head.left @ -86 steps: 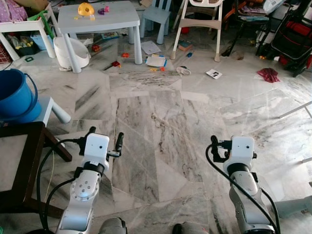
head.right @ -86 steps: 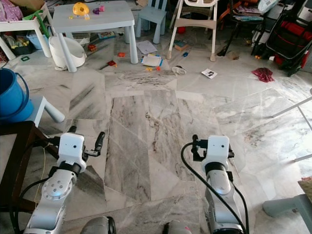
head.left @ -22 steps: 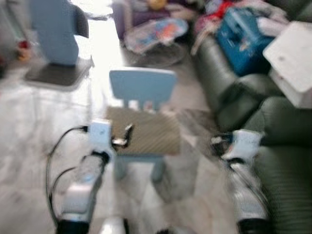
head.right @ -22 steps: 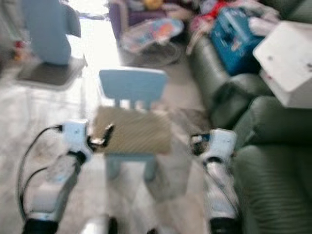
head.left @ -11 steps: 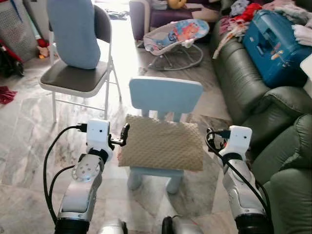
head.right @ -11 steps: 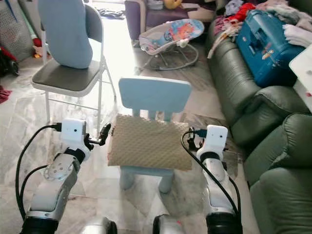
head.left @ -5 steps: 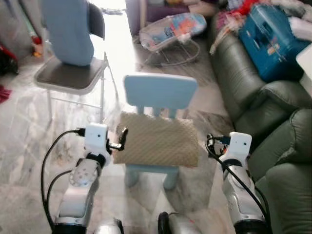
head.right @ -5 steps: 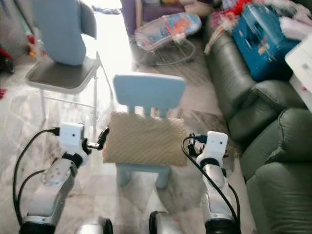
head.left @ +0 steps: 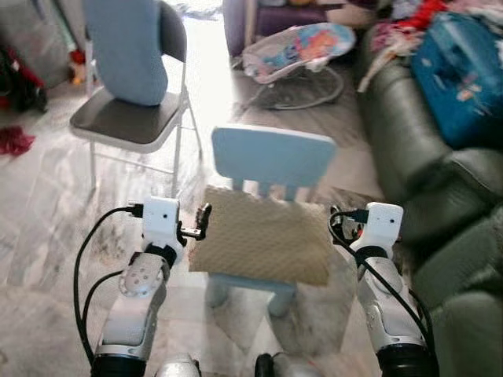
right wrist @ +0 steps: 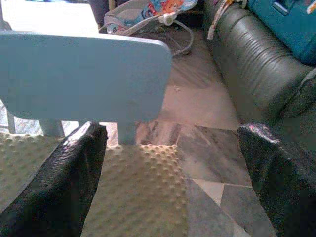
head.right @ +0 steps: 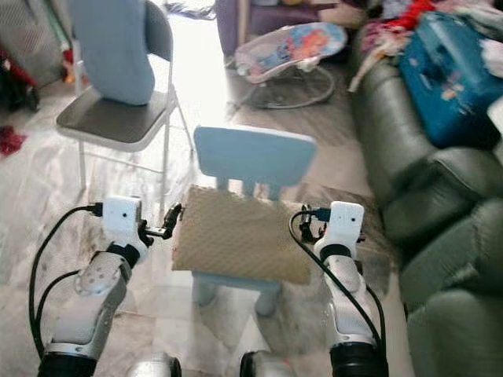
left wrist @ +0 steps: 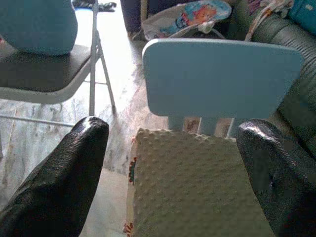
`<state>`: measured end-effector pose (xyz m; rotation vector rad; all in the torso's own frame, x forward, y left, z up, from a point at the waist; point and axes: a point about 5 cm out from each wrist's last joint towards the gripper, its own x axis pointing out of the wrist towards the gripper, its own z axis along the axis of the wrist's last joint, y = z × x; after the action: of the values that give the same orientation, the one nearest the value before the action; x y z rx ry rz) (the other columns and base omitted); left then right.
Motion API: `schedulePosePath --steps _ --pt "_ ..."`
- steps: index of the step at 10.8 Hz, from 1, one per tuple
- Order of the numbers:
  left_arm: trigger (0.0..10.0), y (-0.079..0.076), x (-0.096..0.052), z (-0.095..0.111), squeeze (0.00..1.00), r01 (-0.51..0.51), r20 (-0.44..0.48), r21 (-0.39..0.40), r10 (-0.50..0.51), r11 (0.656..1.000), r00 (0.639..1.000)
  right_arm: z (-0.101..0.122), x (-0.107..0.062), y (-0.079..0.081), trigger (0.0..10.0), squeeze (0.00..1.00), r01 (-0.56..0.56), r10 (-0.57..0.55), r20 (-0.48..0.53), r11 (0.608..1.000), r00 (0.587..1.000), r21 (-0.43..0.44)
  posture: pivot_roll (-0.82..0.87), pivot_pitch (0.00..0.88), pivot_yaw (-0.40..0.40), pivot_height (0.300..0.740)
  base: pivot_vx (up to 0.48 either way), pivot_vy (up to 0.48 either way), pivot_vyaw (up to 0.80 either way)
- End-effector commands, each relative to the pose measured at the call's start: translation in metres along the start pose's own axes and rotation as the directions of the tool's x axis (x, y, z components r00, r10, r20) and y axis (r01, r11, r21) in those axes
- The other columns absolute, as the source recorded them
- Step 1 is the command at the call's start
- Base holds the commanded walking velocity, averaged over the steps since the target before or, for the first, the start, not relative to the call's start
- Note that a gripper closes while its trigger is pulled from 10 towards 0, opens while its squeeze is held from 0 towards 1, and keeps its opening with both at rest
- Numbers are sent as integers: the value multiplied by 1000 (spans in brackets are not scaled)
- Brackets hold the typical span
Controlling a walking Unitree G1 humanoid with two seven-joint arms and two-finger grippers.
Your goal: Move the pillow to the sofa
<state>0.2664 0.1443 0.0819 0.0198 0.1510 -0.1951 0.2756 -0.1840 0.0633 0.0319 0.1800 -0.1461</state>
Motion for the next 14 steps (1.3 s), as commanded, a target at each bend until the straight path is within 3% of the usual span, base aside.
schedulePosePath --steps 1,4,6,9,11,14 --pt "10000 -3 1 -2 0 3 -9 12 -3 1000 1000 -1 -1 -2 10000 0 5 -5 -8 1000 1000 -17 -1 115 -75 740 296 0 0" --pt "10000 -7 1 -4 0 17 -3 -24 -17 1000 1000 -3 0 -1 10000 0 6 -7 -19 1000 1000 -21 4 105 -78 740 100 0 0" --pt "10000 -7 1 -5 0 21 -10 -7 -21 1000 1000 -4 0 -1 10000 0 3 -3 -22 1000 1000 -24 6 104 -78 740 0 0 -656" --pt "10000 -9 1 -4 0 20 -5 -4 -20 1000 1000 -5 -1 1 10000 0 -5 5 -21 1000 1000 -17 9 107 -79 740 0 0 0" --pt "10000 2 -5 -7 0 -50 1 14 50 999 999 -7 -5 2 10000 0 -9 9 -20 1000 1000 -22 14 131 -79 740 0 0 0" --pt "10000 7 -14 -15 0 -70 -25 60 72 996 997 -11 -9 3 10000 0 -19 18 -29 1000 999 -20 18 144 -76 740 0 0 0"
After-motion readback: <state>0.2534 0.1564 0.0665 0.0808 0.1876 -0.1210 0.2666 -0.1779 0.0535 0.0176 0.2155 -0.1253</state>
